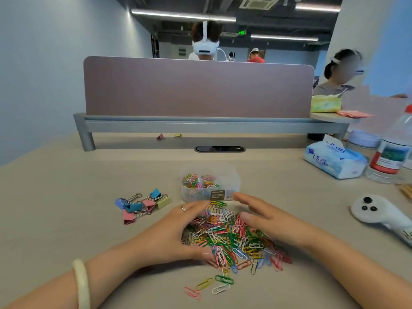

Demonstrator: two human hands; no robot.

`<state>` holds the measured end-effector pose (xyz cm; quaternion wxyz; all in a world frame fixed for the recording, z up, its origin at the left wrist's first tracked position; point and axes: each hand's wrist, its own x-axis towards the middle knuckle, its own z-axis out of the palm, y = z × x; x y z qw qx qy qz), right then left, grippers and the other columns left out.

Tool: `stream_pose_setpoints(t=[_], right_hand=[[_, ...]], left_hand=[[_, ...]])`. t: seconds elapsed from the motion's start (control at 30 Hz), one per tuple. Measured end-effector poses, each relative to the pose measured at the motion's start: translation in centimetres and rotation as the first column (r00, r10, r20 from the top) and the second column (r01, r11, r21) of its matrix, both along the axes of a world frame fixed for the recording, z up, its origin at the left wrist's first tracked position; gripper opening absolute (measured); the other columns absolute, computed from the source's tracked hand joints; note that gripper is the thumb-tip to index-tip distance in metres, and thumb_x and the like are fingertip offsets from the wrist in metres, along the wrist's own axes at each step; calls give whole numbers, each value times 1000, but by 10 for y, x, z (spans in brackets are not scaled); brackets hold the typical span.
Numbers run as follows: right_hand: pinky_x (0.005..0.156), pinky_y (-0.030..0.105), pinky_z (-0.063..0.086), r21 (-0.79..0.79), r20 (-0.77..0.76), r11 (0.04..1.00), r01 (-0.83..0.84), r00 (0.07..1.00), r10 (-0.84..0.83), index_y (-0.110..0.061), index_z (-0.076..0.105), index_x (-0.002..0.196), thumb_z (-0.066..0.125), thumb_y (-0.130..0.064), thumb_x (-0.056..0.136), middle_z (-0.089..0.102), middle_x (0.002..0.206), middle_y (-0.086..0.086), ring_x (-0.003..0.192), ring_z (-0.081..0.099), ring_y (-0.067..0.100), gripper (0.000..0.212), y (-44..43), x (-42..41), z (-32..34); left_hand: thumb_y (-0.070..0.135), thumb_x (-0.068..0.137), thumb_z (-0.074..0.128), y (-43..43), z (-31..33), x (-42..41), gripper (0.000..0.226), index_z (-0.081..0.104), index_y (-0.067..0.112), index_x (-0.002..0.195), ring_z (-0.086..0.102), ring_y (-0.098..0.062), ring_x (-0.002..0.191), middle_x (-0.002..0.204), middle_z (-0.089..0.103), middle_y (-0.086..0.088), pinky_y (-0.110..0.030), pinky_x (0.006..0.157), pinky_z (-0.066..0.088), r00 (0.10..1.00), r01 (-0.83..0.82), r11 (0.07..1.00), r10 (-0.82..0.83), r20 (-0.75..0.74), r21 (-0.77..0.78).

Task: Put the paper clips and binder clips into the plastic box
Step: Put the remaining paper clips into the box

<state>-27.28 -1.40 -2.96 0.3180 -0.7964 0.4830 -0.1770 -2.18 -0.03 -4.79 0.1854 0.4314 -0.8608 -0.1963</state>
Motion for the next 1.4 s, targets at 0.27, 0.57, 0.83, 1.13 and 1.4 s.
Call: stream_pose_setpoints(t=[0.27, 0.57, 0.83, 1.13, 1.4], right_hand=[[93, 23, 35, -225, -392, 967, -118, 920, 21, -38, 36, 135, 60, -73, 61, 39, 108, -10, 104, 37, 7, 86, 7, 5, -6], [78, 15, 38, -178, -285, 973, -146, 954, 91, -22, 57, 121, 68, -37, 79, 62, 114, -2, 95, 54, 8, 46, -12, 24, 6], [63, 14, 46, -33, -54, 988, -152, 987, 150, -22, 65, 96, 70, -22, 79, 65, 89, -8, 65, 56, -5, 17, -36, 28, 18], [49, 15, 49, -94, 37, 994, -63, 997, 67, -12, 61, 98, 65, -14, 82, 65, 86, 4, 66, 61, 10, 16, -93, 63, 59], [84, 37, 53, -219, -138, 975, 30, 989, -62, -13, 64, 102, 68, -14, 80, 64, 107, 9, 94, 61, 24, 23, -142, 89, 42]], left_hand=[[76, 59, 48, -5, -3, -10, 83, 42, 34, 131, 31, 0, 117, 125, 45, 16, -14, 99, 24, 995, -23, 989, 37, 97, -145], [33, 74, 71, -15, -6, -17, 34, 64, 27, 107, 54, 4, 92, 103, 65, 7, -13, 82, 41, 992, -74, 994, 65, -108, -79], [22, 73, 73, -13, -3, -11, 19, 71, 24, 92, 57, 5, 85, 83, 63, 19, -8, 71, 43, 940, -186, 982, 182, -288, 16], [25, 75, 71, -9, 2, -11, 13, 70, 30, 88, 59, -3, 86, 88, 66, 14, -18, 78, 46, 925, -231, 972, 234, -299, 47], [32, 76, 70, -11, 0, -7, 15, 69, 32, 91, 55, 2, 90, 91, 64, 17, -10, 76, 43, 927, -259, 965, 259, -272, 39]])
